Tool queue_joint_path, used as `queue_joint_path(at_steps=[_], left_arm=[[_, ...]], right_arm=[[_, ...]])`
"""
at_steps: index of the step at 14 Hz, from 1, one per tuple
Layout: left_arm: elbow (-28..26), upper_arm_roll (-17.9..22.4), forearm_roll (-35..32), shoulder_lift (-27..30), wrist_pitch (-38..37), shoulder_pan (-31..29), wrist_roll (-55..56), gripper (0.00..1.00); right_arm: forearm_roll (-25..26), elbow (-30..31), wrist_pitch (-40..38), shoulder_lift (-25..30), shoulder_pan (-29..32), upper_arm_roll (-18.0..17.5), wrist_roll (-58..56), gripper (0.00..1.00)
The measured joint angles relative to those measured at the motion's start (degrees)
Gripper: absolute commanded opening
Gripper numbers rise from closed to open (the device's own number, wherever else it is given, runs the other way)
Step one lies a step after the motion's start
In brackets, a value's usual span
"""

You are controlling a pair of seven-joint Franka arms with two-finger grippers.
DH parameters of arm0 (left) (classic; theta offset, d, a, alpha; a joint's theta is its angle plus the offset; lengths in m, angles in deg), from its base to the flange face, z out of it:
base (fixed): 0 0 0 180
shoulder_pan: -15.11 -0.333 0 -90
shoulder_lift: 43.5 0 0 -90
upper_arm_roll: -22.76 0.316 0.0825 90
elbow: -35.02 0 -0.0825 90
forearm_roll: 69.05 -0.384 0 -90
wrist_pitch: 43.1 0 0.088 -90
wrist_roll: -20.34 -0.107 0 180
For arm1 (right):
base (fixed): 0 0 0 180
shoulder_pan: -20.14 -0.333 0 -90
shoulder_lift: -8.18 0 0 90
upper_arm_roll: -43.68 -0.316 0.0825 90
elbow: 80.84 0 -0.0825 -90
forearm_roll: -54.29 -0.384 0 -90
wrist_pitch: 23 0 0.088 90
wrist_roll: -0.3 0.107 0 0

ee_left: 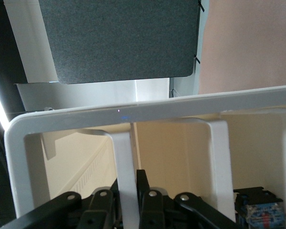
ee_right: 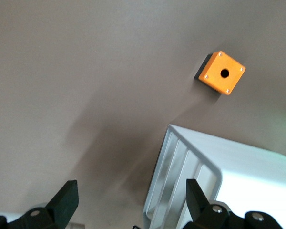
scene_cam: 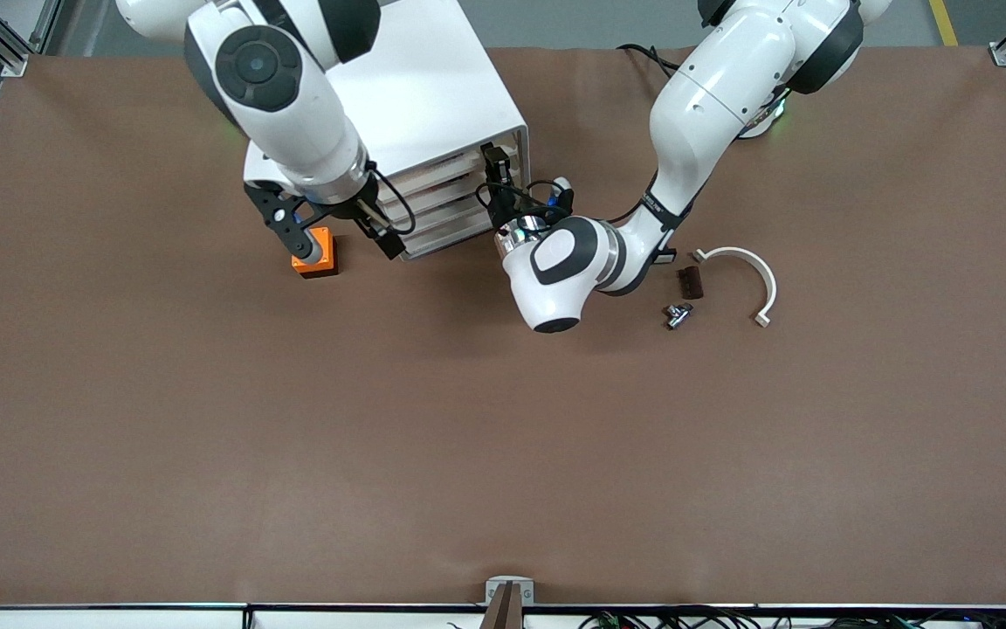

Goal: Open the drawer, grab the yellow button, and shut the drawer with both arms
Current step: 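Pull the drawer open with the left gripper while the right gripper reaches in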

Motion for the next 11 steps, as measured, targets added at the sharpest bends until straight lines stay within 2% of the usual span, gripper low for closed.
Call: queue_joint_path(at_steps=[5, 11], left_arm=[[0.1, 0.1, 0.0, 0.0, -0.1, -1.1, 0.5, 0.11], [0.1, 0.2, 0.1, -0.1, -0.1, -6.3, 0.5, 0.12]], right_arm=[[0.4, 0.2, 2.1, -1.2, -5.1, 0.0, 7.9, 1.00], [0.8, 0.2, 2.7, -2.3, -9.5, 0.0, 13.1, 1.00]])
